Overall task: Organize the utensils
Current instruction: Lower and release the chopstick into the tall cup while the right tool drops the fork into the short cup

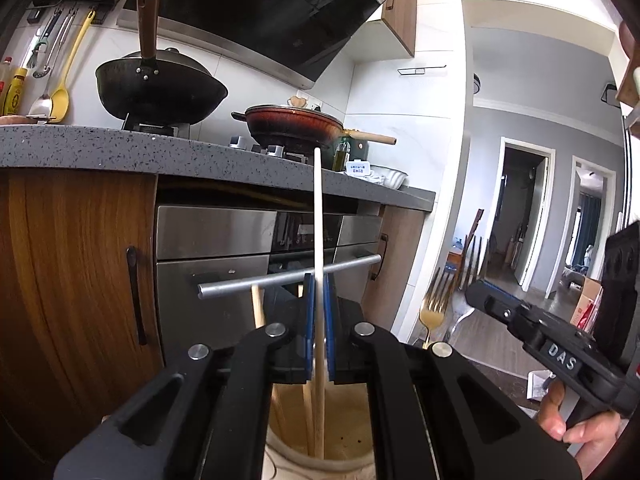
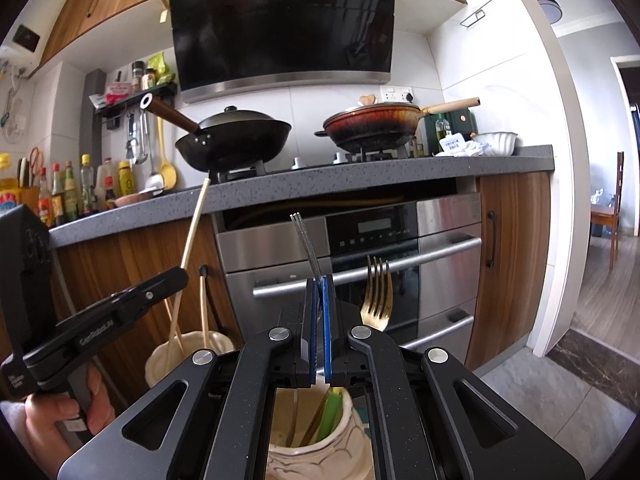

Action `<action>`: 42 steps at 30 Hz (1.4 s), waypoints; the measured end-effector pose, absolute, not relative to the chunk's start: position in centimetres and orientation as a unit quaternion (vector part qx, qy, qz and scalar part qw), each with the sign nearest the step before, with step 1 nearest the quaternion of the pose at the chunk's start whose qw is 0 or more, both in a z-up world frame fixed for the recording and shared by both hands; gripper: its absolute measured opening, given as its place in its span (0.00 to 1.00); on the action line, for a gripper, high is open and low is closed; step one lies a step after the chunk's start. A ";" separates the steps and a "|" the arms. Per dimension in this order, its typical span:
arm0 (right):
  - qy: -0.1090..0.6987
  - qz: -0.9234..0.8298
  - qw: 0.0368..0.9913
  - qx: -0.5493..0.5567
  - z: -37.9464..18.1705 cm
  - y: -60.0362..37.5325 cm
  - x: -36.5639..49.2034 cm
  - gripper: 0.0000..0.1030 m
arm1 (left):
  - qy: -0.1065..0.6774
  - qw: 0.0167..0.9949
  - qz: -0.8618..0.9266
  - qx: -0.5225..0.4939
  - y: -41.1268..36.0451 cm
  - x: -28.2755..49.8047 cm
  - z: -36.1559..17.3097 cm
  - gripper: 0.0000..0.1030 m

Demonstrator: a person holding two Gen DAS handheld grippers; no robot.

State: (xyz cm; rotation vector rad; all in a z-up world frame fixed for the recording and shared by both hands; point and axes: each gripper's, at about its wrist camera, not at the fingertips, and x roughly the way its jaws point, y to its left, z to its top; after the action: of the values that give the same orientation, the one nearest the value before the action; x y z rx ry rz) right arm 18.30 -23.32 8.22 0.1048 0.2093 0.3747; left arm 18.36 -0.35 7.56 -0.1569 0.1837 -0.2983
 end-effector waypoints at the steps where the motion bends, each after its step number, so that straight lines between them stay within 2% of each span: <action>1: 0.106 0.187 0.975 0.051 8.1 -23.3 18.3 0.03 | 0.090 0.982 -0.150 -0.078 -0.3 18.0 7.4 0.04; 20: 0.157 0.191 0.968 0.030 5.9 -23.2 19.0 0.04 | 0.157 0.976 -0.145 -0.051 0.1 15.4 4.9 0.04; 32: 0.183 0.184 0.965 0.035 5.2 -23.2 19.5 0.04 | 0.166 0.975 -0.138 -0.058 0.9 15.2 4.6 0.06; 33: 0.184 0.184 0.965 0.035 5.2 -23.3 19.5 0.04 | 0.165 0.975 -0.138 -0.056 0.9 15.2 4.6 0.08; 36: 0.183 0.183 0.965 0.036 5.2 -23.4 19.5 0.04 | 0.161 0.976 -0.136 -0.055 0.9 15.0 4.7 0.25; 38: 0.183 0.181 0.966 0.035 5.2 -23.4 19.5 0.04 | 0.160 0.976 -0.138 -0.056 0.8 14.9 4.8 0.26; 39: 0.183 0.180 0.966 0.036 5.2 -23.5 19.5 0.06 | 0.160 0.976 -0.137 -0.054 0.8 14.9 4.7 0.26; 41: 0.182 0.180 0.966 0.040 5.3 -23.7 19.5 0.25 | 0.160 0.976 -0.136 -0.052 0.7 14.8 4.7 0.32; 42: 0.181 0.179 0.966 0.042 5.3 -23.8 19.4 0.27 | 0.159 0.977 -0.134 -0.051 0.7 14.7 4.7 0.33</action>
State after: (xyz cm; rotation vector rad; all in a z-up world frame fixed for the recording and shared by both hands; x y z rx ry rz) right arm 19.39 -23.80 5.30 0.0841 0.3668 0.3627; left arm 14.66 0.66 4.65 -0.1019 0.3214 -0.2699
